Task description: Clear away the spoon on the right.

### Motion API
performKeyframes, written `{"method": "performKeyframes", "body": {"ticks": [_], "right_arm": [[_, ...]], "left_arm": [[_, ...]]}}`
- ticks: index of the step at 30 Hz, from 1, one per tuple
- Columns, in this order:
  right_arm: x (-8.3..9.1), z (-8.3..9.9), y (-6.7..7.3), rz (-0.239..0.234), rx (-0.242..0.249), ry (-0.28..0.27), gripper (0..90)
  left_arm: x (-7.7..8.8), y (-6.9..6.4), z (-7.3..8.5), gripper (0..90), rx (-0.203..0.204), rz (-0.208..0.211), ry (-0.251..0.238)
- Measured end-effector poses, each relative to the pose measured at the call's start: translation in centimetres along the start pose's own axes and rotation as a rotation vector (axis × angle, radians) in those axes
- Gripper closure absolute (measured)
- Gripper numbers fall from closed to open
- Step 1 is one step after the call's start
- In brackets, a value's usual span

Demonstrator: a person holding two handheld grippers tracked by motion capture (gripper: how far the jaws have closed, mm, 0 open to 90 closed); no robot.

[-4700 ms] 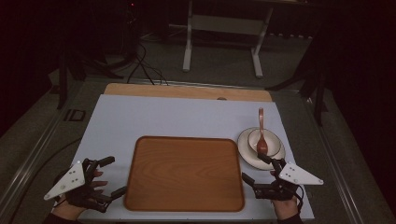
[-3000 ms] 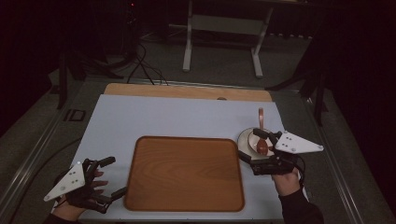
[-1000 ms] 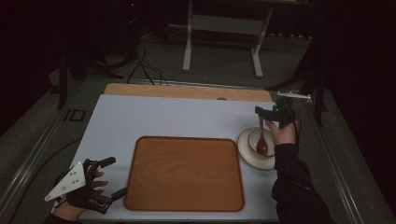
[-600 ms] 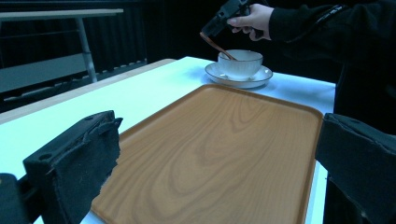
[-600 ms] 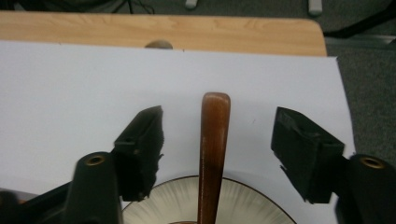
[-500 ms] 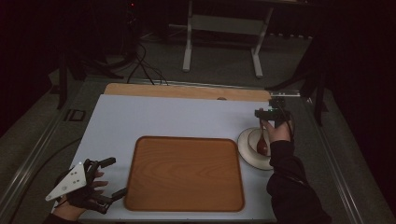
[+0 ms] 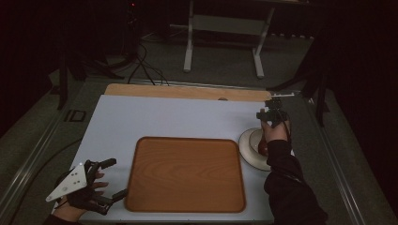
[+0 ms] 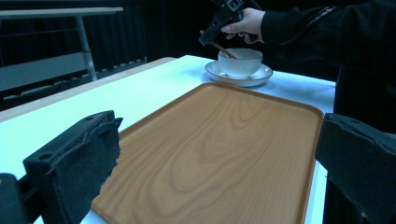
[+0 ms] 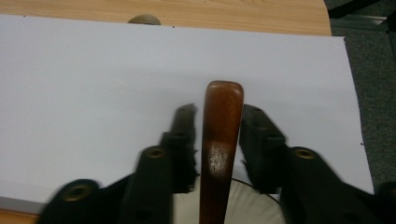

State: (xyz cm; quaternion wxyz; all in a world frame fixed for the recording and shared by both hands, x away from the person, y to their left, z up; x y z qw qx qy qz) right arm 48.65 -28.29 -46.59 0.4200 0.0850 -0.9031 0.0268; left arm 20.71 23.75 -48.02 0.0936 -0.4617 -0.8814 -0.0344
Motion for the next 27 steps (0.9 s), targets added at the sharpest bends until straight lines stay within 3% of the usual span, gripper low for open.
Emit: {"method": "performKeyframes", "body": {"ticks": [14,27], "right_arm": [[1.2,-0.6,-0.3,-0.039,-0.054,-0.027,75.7],[4.6,-2.1,-0.7,-0.068,-0.052,-0.079,75.8]], "left_arm": [[0.0,0.0,0.0,0.0,0.000,0.001,0.001],[-0.1,0.0,0.0,0.0,-0.004,0.000,0.004]]}}
Point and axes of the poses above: each handheld gripper's, and its own axes: x roughly backward along the jaws, z roughly out of its underside, y roughly to its left, the point moved 3 cm from there along -x, roughly forward along the jaws, and after that the axes turned 1 degree about x, right-handed, at the moved point
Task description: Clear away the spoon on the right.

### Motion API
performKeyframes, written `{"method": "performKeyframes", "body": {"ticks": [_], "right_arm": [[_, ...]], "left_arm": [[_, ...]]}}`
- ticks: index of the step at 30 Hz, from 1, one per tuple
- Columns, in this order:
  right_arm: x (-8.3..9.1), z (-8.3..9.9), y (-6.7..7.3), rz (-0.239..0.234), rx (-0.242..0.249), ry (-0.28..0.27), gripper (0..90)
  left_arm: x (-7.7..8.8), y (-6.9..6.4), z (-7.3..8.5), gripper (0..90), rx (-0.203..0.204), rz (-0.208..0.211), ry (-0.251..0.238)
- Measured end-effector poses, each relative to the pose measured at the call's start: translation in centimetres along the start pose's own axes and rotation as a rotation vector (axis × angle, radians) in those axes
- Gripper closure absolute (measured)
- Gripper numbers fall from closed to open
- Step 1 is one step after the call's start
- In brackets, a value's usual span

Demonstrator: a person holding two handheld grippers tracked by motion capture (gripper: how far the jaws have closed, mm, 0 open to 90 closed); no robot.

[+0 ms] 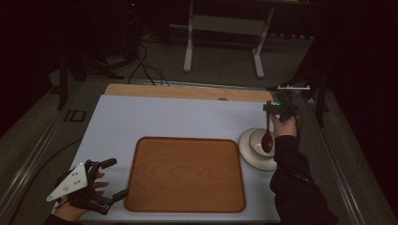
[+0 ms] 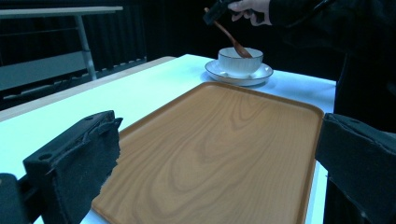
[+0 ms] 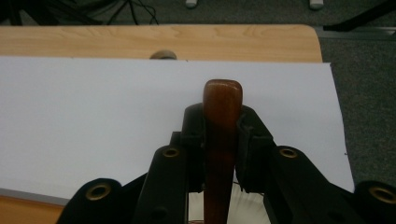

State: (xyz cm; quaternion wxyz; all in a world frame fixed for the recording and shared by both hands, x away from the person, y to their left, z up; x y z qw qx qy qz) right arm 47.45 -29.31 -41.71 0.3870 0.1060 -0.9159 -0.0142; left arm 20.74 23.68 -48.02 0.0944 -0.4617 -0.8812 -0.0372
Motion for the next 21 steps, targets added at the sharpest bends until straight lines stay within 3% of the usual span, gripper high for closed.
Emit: {"method": "performKeyframes", "body": {"ticks": [10,21], "right_arm": [[3.1,-1.5,0.8,-0.036,0.002,-0.035,75.8],[5.6,-2.0,2.3,-0.080,0.022,-0.055,75.8]], "left_arm": [[0.0,0.0,0.0,0.0,-0.001,0.000,-0.001],[-0.1,0.0,-0.1,0.0,-0.001,0.000,-0.003]]}}
Point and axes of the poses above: each handheld gripper's, and its own axes: x roughly backward along the jaws, z roughly out of its underside, y roughly to its left, the point moved 3 cm from there along -x, roughly forward along the jaws, and after that the axes turned 1 degree about x, right-handed, at the moved point
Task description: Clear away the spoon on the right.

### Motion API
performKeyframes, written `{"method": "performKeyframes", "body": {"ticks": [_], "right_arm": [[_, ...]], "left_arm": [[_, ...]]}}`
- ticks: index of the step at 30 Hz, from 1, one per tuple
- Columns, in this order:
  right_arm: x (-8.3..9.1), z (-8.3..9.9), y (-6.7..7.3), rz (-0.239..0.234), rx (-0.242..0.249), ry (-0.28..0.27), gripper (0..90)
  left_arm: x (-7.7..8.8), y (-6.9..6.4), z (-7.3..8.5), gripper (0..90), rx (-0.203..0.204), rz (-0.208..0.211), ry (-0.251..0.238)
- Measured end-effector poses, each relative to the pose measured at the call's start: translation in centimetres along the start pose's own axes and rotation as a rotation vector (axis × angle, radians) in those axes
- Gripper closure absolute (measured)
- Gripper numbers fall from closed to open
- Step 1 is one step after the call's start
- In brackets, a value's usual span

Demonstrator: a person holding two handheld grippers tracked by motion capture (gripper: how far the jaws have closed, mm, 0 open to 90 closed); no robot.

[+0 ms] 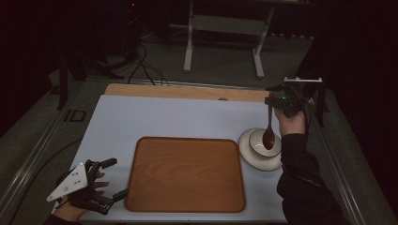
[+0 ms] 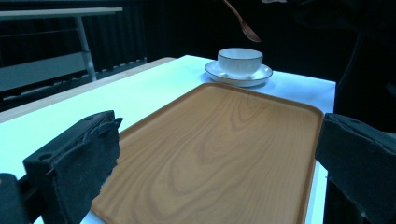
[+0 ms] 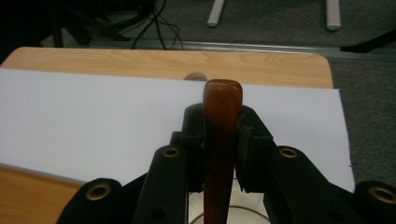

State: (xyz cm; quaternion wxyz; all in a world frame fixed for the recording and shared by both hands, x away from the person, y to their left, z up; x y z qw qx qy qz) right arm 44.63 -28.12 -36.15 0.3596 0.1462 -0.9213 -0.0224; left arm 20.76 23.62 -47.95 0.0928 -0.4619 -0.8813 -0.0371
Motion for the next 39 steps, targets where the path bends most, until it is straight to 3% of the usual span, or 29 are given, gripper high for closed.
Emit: {"method": "performKeyframes", "body": {"ticks": [8,17,28,39], "right_arm": [[1.0,0.1,1.7,-0.048,0.031,-0.003,75.8],[1.9,0.6,3.8,-0.143,0.038,-0.008,75.8],[2.4,1.9,5.7,-0.185,0.048,-0.003,75.8],[1.8,4.7,8.5,-0.222,0.050,0.019,75.8]], "left_arm": [[0.0,0.0,0.0,0.0,0.000,-0.001,0.001],[0.0,0.0,0.0,0.0,-0.001,-0.003,0.002],[-0.1,-0.1,0.0,0.0,-0.006,-0.003,0.003],[0.0,-0.1,0.0,0.0,-0.008,-0.003,0.002]]}}
Point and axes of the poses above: each handheld gripper's, and its own axes: x roughly backward along the jaws, z roughly out of its underside, y roughly to its left, the point moved 3 cm from there along -x, roughly forward along the jaws, and after that the axes turned 1 degree about x, right-handed, at the moved point
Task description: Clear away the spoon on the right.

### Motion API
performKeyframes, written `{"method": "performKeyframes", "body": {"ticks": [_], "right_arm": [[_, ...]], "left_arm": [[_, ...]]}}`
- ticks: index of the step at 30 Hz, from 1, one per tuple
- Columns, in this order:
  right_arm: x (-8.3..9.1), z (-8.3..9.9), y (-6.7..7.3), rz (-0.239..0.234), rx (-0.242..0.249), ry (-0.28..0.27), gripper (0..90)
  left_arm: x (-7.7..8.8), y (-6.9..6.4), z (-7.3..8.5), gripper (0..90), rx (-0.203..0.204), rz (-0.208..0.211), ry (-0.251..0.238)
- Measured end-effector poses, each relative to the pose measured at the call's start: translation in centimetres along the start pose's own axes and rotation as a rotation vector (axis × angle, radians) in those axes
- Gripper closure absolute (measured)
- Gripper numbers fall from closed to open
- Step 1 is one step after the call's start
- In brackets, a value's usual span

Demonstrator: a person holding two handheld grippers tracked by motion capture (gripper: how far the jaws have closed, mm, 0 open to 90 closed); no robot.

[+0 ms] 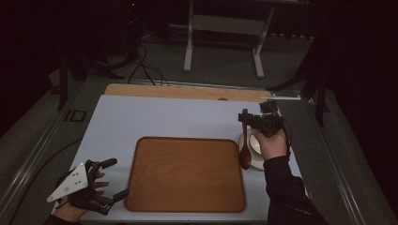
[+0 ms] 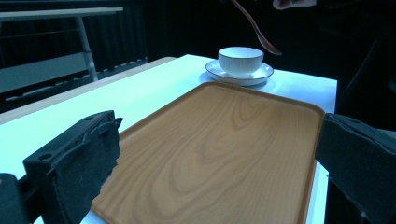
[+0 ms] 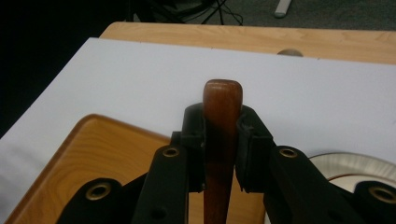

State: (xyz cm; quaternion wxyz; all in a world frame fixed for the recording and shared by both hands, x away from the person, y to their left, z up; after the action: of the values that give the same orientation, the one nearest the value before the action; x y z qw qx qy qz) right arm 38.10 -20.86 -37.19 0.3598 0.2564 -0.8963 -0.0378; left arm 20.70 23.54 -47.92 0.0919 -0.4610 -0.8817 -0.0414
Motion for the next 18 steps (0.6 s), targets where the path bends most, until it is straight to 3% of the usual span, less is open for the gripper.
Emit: {"method": "performKeyframes", "body": {"ticks": [7,18], "right_arm": [[-1.0,2.1,1.4,-0.024,-0.013,0.010,75.8],[-2.3,5.1,3.2,-0.005,-0.016,0.026,75.8]], "left_arm": [[0.0,0.0,0.0,0.0,-0.001,0.000,0.002],[0.0,-0.1,0.0,0.0,-0.001,-0.002,0.000]]}}
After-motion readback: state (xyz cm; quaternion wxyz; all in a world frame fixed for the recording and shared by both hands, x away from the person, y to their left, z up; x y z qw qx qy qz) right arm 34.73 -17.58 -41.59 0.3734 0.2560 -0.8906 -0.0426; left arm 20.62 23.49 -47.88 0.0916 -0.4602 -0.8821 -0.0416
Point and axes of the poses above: each handheld gripper's, and its own axes: x roughly backward along the jaws, z roughly out of its underside, y roughly to its left, the point moved 3 cm from there along -x, roughly forward along the jaws, and after that the axes turned 1 degree about x, right-handed, at the moved point
